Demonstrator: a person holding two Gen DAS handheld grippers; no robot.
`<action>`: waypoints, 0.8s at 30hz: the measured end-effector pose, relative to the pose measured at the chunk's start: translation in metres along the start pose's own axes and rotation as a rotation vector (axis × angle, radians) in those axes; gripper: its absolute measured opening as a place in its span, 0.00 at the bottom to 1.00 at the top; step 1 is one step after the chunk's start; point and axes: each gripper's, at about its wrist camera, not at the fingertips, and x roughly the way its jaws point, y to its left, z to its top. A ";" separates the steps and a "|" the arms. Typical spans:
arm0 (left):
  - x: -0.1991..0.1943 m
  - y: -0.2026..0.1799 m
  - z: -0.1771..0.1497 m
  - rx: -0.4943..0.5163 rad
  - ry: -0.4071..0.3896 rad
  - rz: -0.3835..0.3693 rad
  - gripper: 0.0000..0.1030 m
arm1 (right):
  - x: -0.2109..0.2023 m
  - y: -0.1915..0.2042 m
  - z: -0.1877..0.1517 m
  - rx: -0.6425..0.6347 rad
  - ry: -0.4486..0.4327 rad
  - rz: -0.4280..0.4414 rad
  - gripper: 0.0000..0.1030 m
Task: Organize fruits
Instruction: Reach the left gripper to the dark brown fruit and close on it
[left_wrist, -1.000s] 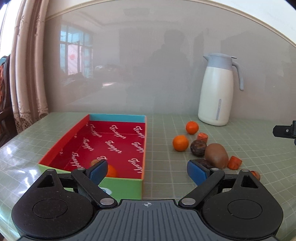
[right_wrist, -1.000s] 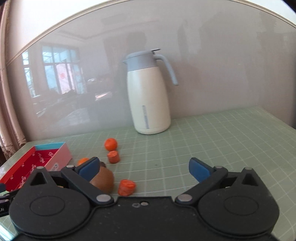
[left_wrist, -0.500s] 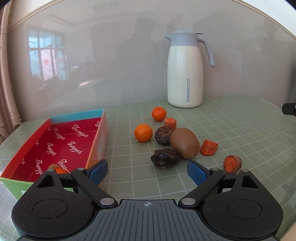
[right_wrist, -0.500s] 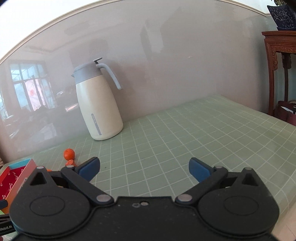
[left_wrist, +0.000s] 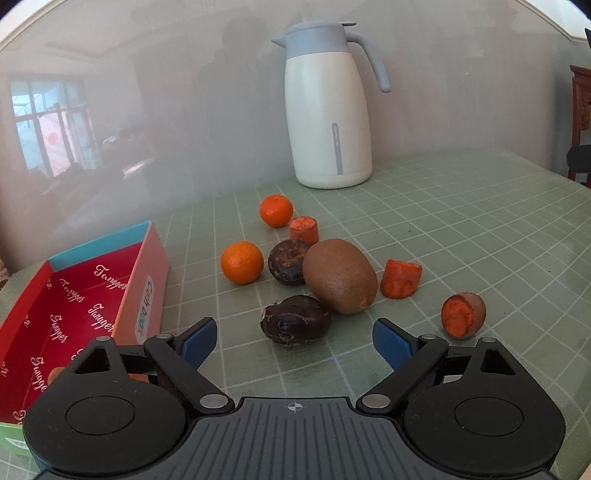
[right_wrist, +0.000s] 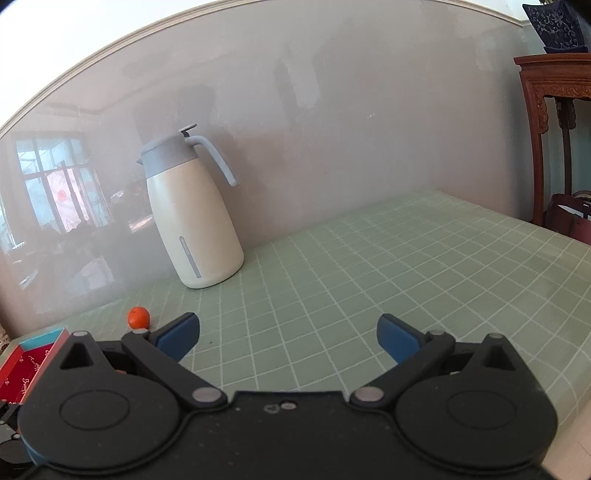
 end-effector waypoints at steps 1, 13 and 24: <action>0.003 0.000 0.001 -0.001 0.003 0.001 0.89 | 0.000 0.000 0.000 0.001 0.000 0.004 1.00; 0.030 0.001 0.006 -0.028 0.070 -0.023 0.82 | 0.002 0.010 0.002 -0.038 -0.016 -0.046 1.00; 0.034 0.001 0.008 -0.040 0.059 -0.052 0.60 | 0.004 0.015 0.000 -0.090 -0.018 -0.170 1.00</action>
